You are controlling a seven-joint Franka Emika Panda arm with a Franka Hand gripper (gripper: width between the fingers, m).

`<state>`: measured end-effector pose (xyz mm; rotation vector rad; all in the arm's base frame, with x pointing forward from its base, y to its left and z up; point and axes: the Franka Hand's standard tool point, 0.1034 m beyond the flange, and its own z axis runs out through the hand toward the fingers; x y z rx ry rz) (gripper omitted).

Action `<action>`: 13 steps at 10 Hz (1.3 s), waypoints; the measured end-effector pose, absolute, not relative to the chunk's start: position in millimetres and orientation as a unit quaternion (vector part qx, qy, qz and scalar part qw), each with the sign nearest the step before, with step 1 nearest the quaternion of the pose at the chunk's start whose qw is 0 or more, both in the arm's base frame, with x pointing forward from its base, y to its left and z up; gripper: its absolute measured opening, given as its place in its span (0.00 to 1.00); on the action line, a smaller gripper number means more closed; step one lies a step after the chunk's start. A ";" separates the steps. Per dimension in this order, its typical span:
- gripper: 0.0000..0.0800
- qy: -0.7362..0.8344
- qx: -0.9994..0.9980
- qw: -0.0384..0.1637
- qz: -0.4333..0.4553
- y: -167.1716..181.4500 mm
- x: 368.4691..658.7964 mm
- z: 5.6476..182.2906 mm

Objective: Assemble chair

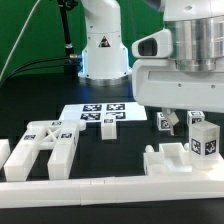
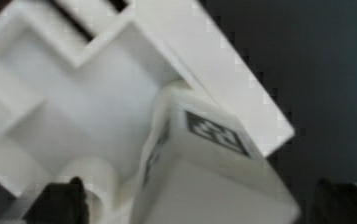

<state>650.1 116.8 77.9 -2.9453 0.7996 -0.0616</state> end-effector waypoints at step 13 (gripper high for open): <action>0.36 0.089 -0.995 0.026 -0.035 119.2 651.7 71.1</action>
Offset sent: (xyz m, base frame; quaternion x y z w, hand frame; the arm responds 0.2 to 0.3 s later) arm 0.0000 0.0000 0.0000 0.0000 0.0000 -0.1938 0.9810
